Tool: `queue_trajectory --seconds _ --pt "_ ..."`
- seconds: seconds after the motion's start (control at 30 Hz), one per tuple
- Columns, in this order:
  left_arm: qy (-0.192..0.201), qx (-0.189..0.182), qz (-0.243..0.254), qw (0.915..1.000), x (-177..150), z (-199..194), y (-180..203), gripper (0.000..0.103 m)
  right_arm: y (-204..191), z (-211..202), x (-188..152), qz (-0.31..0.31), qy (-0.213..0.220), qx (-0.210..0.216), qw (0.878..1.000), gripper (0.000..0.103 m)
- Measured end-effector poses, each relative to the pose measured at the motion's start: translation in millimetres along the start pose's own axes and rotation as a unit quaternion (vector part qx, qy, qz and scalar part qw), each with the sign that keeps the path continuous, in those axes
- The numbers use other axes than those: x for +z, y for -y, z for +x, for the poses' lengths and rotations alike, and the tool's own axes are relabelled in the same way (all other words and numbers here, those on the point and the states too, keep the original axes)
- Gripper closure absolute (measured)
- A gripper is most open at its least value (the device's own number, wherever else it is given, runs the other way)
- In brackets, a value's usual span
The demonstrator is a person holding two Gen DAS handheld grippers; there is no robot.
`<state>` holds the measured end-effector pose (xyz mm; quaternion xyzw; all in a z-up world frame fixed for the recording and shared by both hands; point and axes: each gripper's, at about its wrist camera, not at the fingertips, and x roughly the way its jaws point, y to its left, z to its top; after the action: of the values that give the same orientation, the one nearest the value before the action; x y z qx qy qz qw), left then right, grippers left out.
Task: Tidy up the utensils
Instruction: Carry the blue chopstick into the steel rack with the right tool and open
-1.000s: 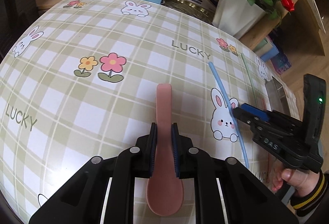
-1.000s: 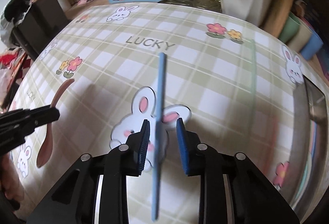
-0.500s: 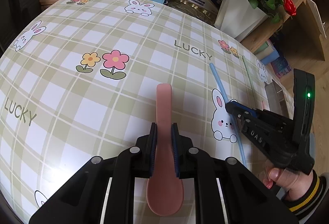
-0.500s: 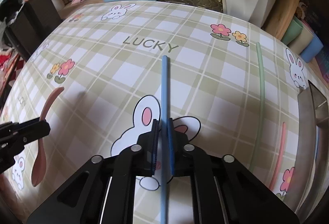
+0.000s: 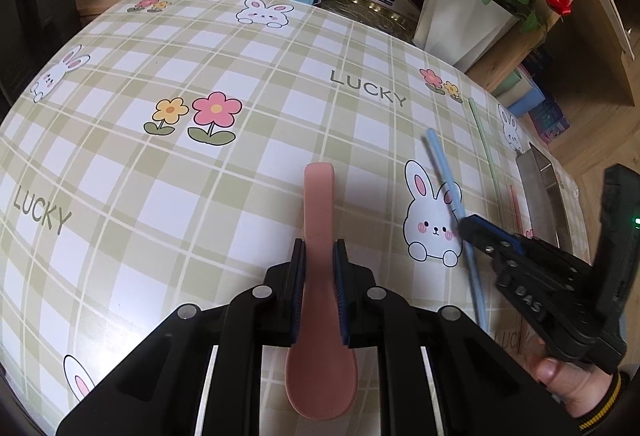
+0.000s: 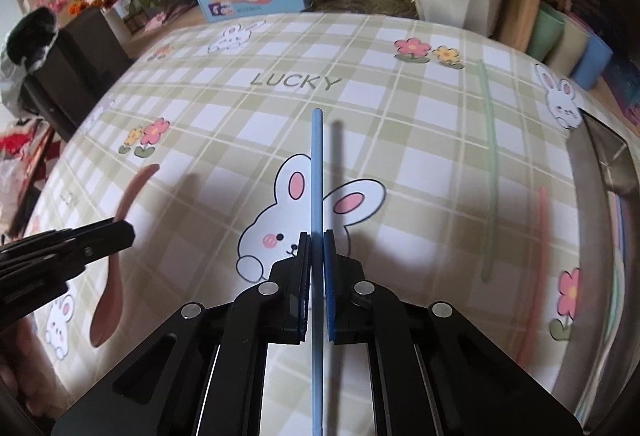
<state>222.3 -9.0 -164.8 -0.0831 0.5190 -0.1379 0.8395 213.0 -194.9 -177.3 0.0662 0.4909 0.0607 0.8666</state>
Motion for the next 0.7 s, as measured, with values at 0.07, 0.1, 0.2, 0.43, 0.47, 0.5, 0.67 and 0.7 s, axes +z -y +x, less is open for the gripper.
queue_trajectory --seconds 0.07,0.1,0.2,0.43,0.47,0.5,0.67,0.7 --pt "0.001 0.002 0.003 1.0 -0.5 -0.8 2.5 0.089 5.2 -7.1 -2.0 0.008 0.006 0.002 1.0 0.097" --pt "0.001 0.004 0.004 1.0 -0.7 -1.3 3.9 0.089 8.3 -11.4 -3.3 0.013 0.01 0.003 1.0 0.097" --pt "0.002 0.007 0.009 0.9999 -1.2 -2.2 7.0 0.089 16.9 -20.8 -5.2 0.022 0.019 0.003 1.0 0.097" --pt "0.003 0.011 0.015 0.9998 -0.7 -4.6 13.9 0.089 37.0 -39.3 -8.7 0.045 0.039 0.001 0.998 0.097" --pt "0.003 0.011 0.016 0.9998 -0.3 -5.0 15.5 0.089 41.2 -43.3 -9.2 0.048 0.043 0.0 0.998 0.097" --pt "0.004 0.012 0.017 0.9998 -0.1 -5.2 16.7 0.089 44.1 -46.1 -10.0 0.051 0.047 0.0 0.998 0.097" --pt "0.005 0.009 0.024 0.9997 3.3 -5.2 28.3 0.089 70.9 -67.0 -12.3 0.069 0.069 -0.01 0.995 0.097" --pt "0.005 0.008 0.026 0.9996 4.3 -4.7 32.2 0.089 75.9 -70.4 -12.6 0.073 0.073 -0.012 0.995 0.097"
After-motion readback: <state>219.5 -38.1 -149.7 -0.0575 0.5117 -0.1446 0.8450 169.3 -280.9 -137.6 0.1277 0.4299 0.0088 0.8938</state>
